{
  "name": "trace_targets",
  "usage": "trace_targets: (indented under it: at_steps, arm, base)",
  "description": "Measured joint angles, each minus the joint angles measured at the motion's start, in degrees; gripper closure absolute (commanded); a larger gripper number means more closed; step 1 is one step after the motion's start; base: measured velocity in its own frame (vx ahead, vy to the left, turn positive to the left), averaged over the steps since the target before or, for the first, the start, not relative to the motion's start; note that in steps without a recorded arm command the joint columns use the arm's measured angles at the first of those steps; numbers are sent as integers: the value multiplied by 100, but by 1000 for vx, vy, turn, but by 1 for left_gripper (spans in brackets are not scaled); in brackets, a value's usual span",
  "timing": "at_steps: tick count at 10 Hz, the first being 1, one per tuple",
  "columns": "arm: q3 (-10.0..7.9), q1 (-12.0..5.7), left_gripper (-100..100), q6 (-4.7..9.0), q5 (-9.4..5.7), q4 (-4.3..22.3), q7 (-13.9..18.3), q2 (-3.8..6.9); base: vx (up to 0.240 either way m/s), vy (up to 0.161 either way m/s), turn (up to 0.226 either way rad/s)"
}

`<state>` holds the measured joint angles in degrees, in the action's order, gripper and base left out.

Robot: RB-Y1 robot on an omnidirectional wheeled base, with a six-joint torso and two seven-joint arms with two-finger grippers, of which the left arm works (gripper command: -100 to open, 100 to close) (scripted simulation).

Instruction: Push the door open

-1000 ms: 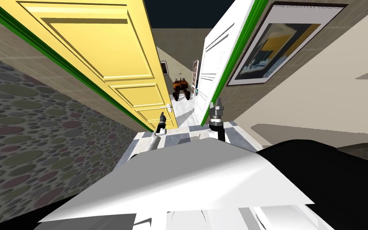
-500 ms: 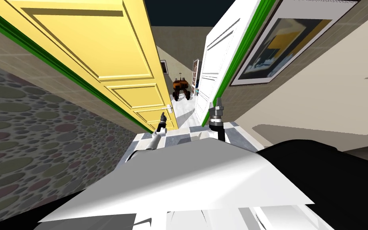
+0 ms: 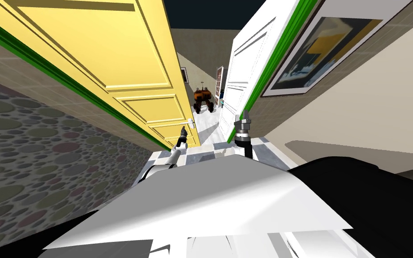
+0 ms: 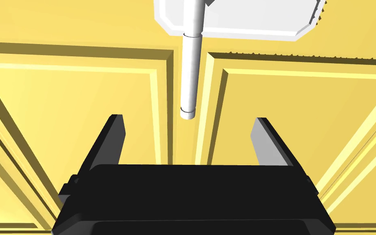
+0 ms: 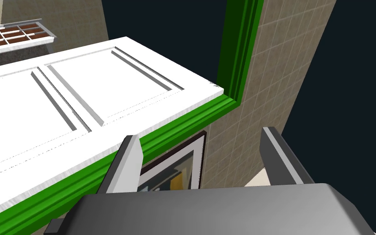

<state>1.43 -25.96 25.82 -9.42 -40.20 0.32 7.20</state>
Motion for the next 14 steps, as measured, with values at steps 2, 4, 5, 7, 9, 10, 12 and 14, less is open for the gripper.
trace_targets:
  at_steps: [2, 4, 5, 7, 9, 10, 12, 14]
  arm:
    - [-9, -8, -100, 9, -4, 27, 0, 1]
    - [-27, -16, -100, 24, -10, 57, -1, 11]
    - [-38, -10, -100, 24, -13, 54, -3, 15]
    - [-61, -5, -100, 34, -20, 69, -10, 20]
    - [-87, -16, -100, 44, -28, 102, -16, 30]
    - [-95, -4, -100, 40, -30, 90, -21, 30]
    - [-95, -3, 100, 44, -30, 87, -20, 29]
    - [-96, -9, 100, 37, -30, 89, -21, 32]
  base:
    - [152, -10, -28]
    - [215, 3, -21]
    - [220, 21, -29]
    - [216, -3, -29]
    - [192, -23, -19]
    - [81, -8, 7]
    - [-26, 1, -6]
    - [-14, 4, -4]
